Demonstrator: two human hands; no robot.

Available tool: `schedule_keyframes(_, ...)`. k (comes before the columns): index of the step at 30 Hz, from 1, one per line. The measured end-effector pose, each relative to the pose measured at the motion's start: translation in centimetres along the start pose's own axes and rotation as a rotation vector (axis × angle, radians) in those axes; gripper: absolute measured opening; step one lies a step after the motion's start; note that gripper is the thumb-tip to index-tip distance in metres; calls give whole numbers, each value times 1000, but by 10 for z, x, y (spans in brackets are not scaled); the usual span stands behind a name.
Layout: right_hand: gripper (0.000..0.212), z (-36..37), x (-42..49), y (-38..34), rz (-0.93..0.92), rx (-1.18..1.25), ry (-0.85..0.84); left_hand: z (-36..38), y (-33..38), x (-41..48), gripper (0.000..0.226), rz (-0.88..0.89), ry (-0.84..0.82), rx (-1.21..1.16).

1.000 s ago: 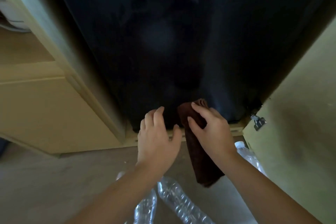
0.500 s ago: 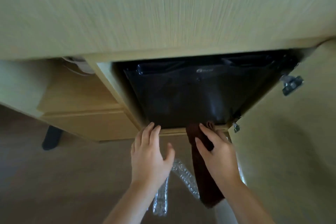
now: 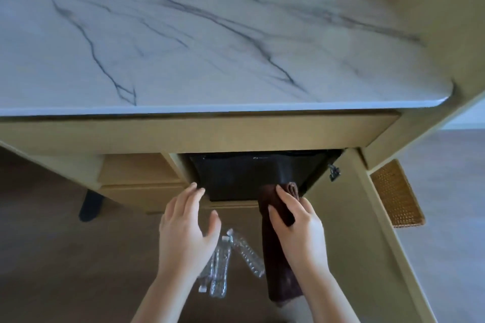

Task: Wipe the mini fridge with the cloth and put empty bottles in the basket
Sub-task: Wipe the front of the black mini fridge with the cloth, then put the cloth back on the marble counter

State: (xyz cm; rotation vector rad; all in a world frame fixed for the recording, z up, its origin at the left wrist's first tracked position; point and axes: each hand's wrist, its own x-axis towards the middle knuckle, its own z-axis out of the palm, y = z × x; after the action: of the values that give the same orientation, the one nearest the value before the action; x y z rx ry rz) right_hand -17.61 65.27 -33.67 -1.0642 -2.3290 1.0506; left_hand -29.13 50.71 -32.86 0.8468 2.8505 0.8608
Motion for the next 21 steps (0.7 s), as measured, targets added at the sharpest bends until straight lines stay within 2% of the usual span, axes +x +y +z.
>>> schedule_keyframes(7,41,-63,-14,-51,-64,20,27,-60,34,-22,50,23,53,-5)
schedule_keyframes(16,42,-117,-29,-115,-184,50,-42,-137,49,-60,53,-14,84,56)
schedule_keyframes(21,44,-131,-38,-143,-285,24,-94,-173,46,-73,46,-12,118,87)
